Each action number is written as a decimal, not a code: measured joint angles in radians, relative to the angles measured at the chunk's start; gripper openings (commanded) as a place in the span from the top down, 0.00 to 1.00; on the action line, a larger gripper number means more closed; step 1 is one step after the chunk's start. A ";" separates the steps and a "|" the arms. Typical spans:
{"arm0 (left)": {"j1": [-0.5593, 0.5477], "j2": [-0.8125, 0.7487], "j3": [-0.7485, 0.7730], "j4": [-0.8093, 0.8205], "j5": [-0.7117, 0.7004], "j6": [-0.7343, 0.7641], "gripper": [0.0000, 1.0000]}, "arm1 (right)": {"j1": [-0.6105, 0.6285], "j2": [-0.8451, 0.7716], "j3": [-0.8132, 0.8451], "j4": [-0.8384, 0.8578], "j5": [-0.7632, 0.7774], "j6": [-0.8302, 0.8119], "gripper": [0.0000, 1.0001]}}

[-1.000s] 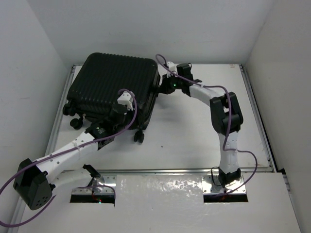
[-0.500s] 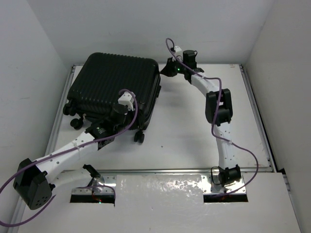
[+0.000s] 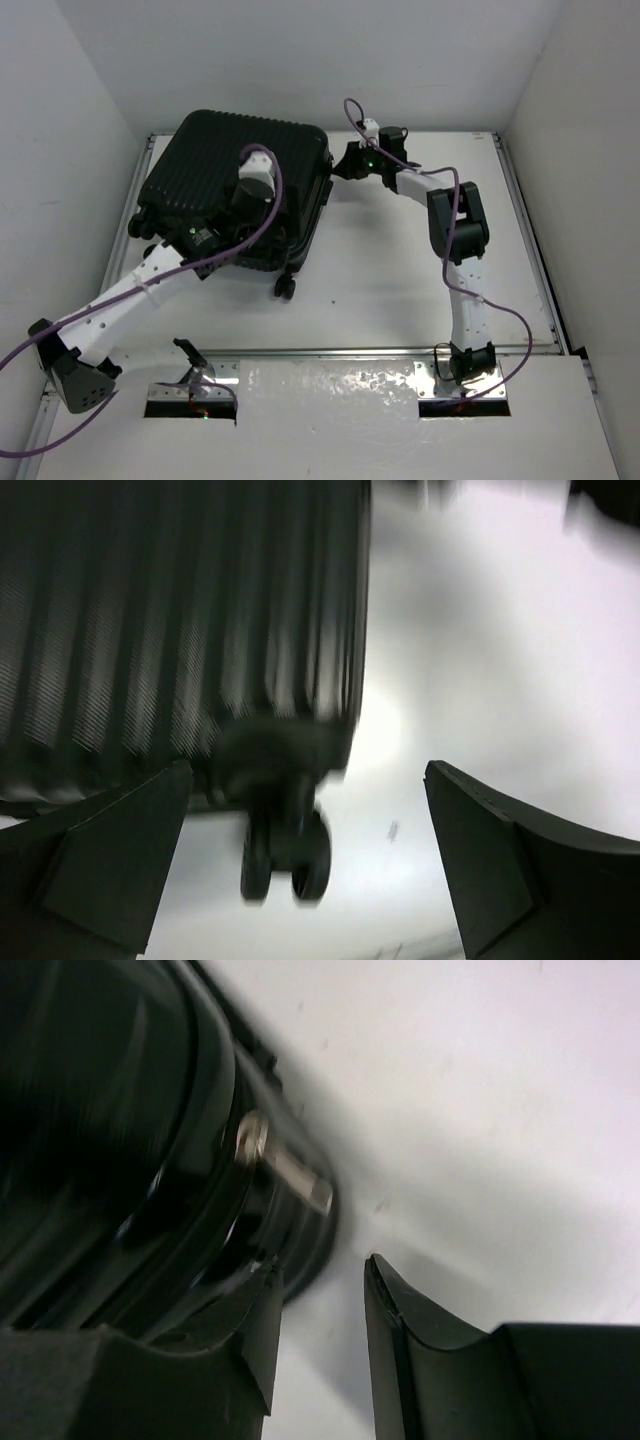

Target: Pack the luggage

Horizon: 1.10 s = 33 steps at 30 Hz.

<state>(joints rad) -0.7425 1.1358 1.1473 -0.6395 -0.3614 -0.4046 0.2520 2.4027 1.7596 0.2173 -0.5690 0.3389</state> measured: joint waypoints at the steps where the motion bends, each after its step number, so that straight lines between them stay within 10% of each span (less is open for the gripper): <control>1: 0.002 0.015 0.051 -0.009 -0.042 -0.016 0.00 | 0.000 -0.016 -0.029 0.002 0.011 0.011 0.63; 5: 0.149 0.090 0.253 -0.035 -0.143 -0.073 0.00 | 0.016 -0.139 -0.218 0.063 0.032 0.080 0.36; 10: 0.621 0.314 0.463 -0.013 -0.103 -0.124 0.00 | 0.026 -0.335 -0.443 0.095 0.112 0.143 0.02; 21: 0.988 0.943 0.911 -0.129 -0.071 -0.117 0.00 | 0.261 -1.005 -0.947 -0.026 0.344 0.194 0.01; 33: 0.979 1.307 1.186 -0.020 0.448 0.058 0.03 | 0.448 -0.899 -0.995 0.027 0.270 0.211 0.01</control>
<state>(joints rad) 0.2363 2.4428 2.3333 -0.6594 0.0868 -0.3466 0.6998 1.5040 0.7647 0.2447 -0.2989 0.5503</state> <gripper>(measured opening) 0.970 0.985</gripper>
